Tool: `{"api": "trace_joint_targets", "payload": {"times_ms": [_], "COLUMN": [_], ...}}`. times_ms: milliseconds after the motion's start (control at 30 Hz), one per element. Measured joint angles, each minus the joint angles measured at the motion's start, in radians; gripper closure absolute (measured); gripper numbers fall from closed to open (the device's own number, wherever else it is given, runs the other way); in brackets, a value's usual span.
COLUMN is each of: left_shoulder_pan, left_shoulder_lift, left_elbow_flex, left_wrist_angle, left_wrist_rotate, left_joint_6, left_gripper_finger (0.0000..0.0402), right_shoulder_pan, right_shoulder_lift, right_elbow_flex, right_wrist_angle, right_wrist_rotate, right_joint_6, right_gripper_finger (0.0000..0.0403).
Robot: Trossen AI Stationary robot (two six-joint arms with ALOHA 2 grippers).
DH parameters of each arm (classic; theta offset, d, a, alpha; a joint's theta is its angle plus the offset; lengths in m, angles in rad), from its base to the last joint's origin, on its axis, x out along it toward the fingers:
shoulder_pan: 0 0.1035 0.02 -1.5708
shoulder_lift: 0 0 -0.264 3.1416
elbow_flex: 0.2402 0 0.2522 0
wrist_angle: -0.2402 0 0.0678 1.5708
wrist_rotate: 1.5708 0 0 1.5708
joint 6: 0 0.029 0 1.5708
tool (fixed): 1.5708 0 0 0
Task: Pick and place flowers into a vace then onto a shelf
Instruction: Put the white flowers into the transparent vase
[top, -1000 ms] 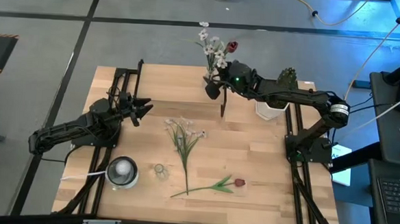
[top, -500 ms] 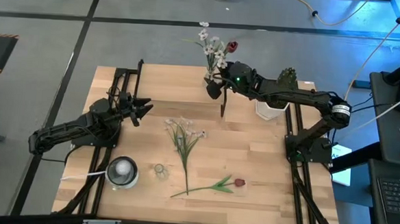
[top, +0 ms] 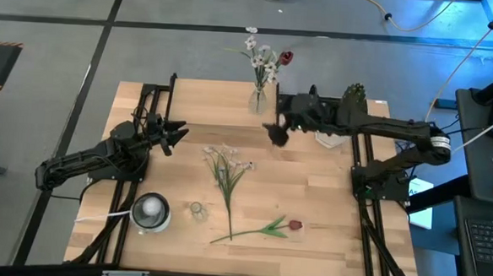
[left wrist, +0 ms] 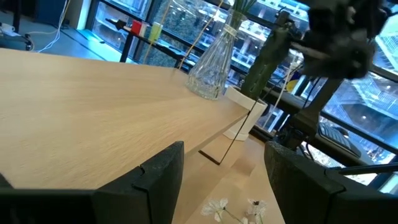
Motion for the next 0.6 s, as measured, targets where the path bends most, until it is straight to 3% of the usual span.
{"api": "trace_joint_targets", "payload": {"times_ms": [167, 400, 600], "left_shoulder_pan": [0.0, 0.0, 0.0], "left_shoulder_lift": [0.0, 0.0, 0.0], "left_elbow_flex": [0.0, 0.0, 0.0], "left_wrist_angle": [0.001, 0.001, 0.0], "left_wrist_rotate": [0.006, -0.004, -0.02], "left_joint_6": [-0.001, -0.001, 0.001], "left_gripper_finger": [0.0185, 0.0185, 0.0185], "right_shoulder_pan": [0.134, 0.317, 0.401], "right_shoulder_lift": [-0.024, -0.027, -0.039], "right_elbow_flex": [0.0, 0.0, -0.002], "right_wrist_angle": [-0.128, -0.175, -0.283], "right_wrist_rotate": [-0.007, 0.25, 0.277], "right_joint_6": [0.103, 0.075, 0.073], "right_gripper_finger": [0.0004, 0.0004, 0.0004]}}
